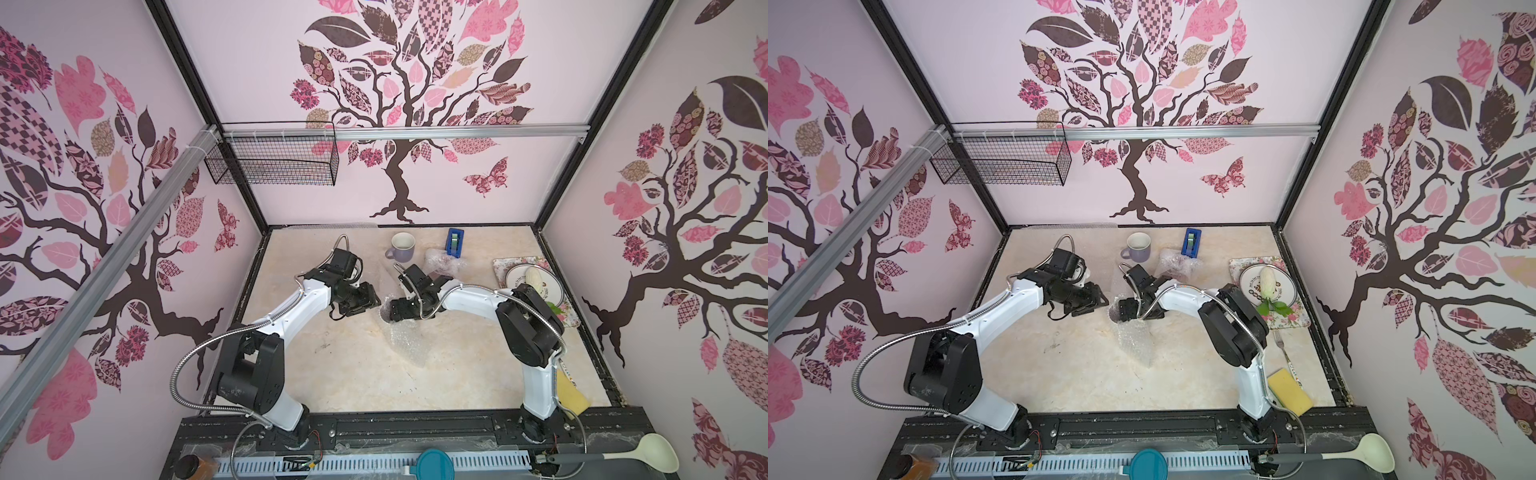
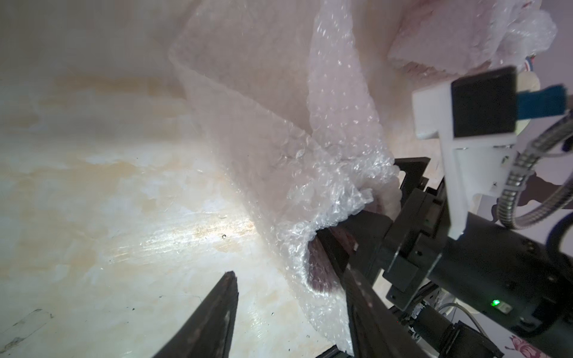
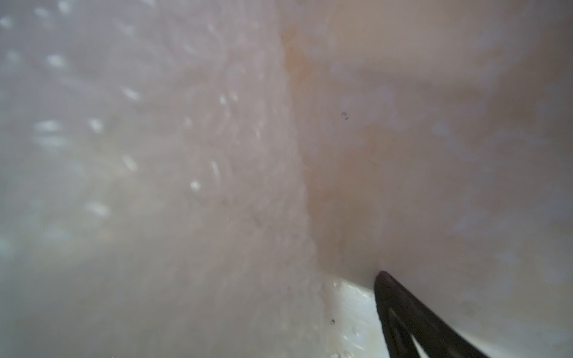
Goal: Wrap mugs in bubble wrap
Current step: Wrap the mug in bubble wrap.
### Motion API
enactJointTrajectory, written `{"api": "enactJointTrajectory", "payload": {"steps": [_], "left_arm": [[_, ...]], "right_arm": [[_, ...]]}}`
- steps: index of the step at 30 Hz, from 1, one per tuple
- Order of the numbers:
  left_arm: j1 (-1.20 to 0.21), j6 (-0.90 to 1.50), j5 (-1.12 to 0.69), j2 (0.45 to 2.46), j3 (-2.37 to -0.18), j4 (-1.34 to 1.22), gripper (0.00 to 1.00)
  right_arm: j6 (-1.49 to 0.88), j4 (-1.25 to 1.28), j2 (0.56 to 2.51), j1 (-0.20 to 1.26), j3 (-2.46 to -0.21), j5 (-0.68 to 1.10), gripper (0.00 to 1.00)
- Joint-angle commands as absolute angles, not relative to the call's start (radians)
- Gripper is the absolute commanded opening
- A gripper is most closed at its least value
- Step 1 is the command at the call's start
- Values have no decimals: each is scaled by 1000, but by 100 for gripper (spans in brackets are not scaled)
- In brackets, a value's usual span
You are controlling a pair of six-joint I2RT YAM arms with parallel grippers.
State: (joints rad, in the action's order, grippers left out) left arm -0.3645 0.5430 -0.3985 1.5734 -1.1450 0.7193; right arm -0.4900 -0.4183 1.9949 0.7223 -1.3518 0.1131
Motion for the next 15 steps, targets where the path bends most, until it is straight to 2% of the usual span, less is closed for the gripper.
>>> {"api": "enactJointTrajectory", "payload": {"steps": [1,5,11,15], "left_arm": [[-383,499,-417,1605,-1126,698,59],[-411,503,-390,1653,-1121,675,66],[-438,530,-269,1777,-1175,695,69],[-443,550,-229,1830,-1203,707,69]], "right_arm": [[-486,-484,2017,724,-1310,75,97],[-488,-474,2005,723,-1312,93,97],[-501,-446,1950,723,-1308,116,98],[-523,-433,1847,704,-1292,146,100]]}}
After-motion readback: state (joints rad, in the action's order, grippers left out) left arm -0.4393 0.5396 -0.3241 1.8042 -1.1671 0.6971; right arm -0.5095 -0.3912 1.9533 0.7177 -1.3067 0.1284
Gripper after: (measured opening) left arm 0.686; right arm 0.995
